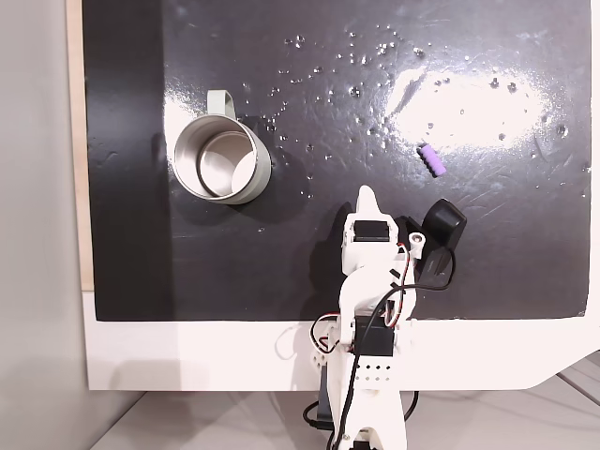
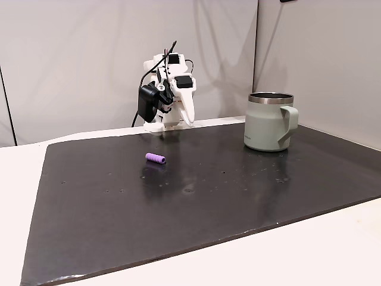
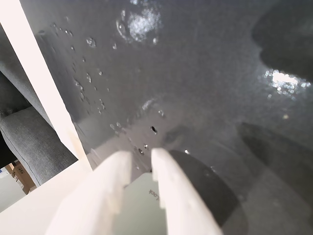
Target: Grasp a pengrip and put it in the cup.
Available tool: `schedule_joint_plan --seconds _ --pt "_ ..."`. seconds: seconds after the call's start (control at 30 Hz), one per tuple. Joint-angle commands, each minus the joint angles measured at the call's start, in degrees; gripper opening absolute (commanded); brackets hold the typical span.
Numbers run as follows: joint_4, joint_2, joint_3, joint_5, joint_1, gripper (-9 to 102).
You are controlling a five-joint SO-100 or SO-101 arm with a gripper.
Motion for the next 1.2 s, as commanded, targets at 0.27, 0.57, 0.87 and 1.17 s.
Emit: schedule_joint_plan --seconds 0.27,0.57,0.87,1.17 --pt "-1.67 0.88 -0.35 -0.97 -0.62 0" --pt "3.87 -6.06 -15.03 -1.14 -0.35 0" --pt "6.33 -40.25 -50.1 0.0 0.79 0" --pt "8.79 -64.07 -69.35 5.98 6.86 0"
